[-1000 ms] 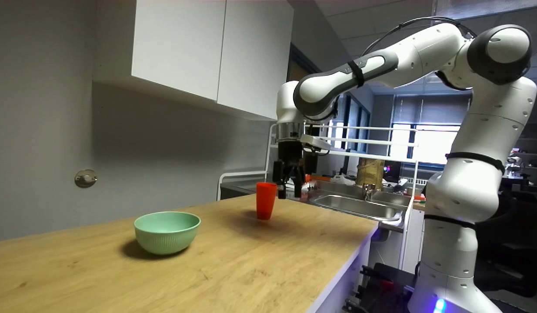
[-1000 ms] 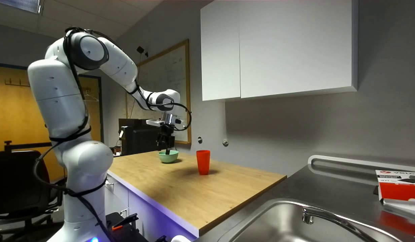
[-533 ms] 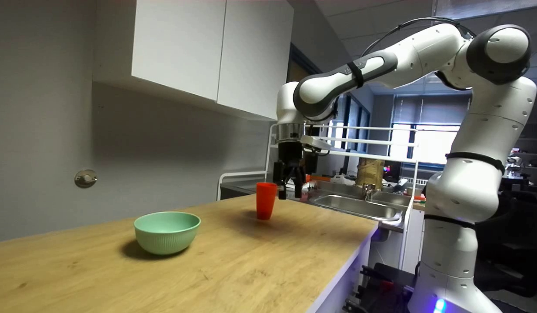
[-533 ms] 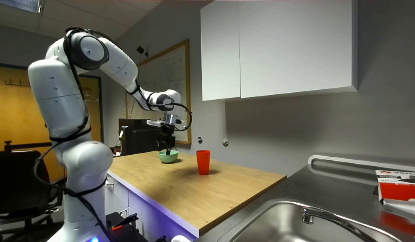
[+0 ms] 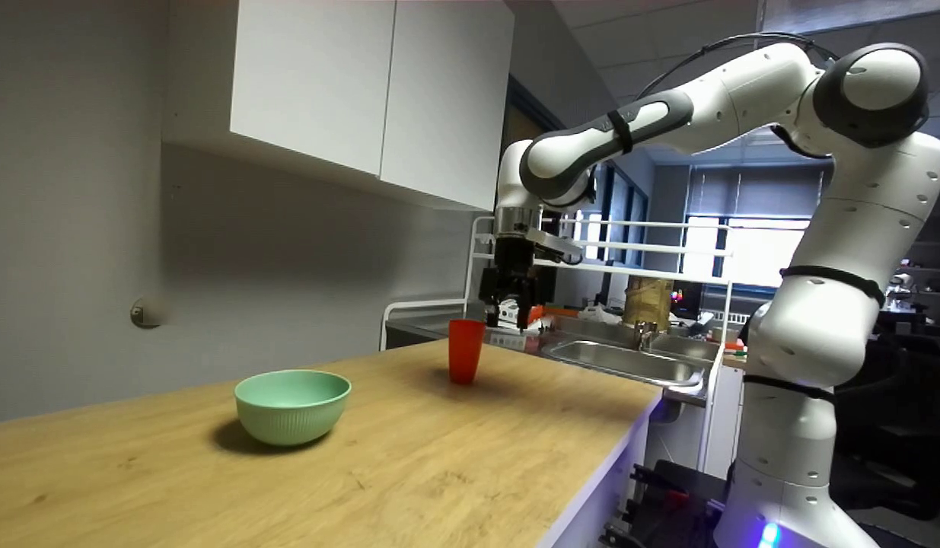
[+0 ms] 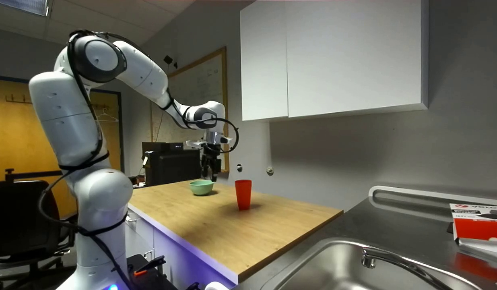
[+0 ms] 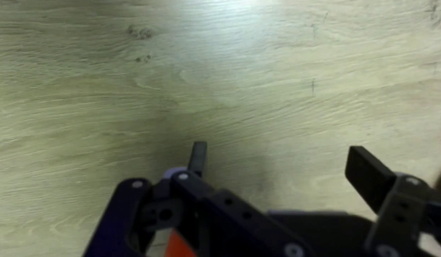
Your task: Pour the contents of the cup into the bowl
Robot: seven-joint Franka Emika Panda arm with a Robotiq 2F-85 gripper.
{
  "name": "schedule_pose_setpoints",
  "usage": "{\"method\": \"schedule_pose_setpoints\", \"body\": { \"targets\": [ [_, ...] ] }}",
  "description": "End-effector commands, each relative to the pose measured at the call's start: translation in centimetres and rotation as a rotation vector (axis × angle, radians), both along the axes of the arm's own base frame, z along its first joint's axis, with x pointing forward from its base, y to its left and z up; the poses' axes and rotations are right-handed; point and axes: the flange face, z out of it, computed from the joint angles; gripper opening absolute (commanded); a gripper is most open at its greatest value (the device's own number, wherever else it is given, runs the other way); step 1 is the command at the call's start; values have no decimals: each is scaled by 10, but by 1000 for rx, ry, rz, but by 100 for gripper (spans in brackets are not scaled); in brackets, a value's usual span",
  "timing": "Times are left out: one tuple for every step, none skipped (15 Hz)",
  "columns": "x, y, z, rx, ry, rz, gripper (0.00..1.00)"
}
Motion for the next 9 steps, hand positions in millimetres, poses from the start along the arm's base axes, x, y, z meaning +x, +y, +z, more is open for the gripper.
{"method": "schedule_pose_setpoints", "body": {
  "targets": [
    [9,-35,24,-17,-69,-80,100],
    [13,-44,27,-21,-83,-97,100],
    [17,-53,30,-27,-97,-115,100],
    [21,-61,31,-35,-106,-131,100],
    [26,-68,31,-42,-113,-145,100],
    [30,-75,31,-49,-119,-157,100],
    [36,-82,30,-57,-120,-169,100],
    [40,-87,28,-63,-120,-179,100],
    [45,-92,24,-64,-114,-188,100]
  ]
}}
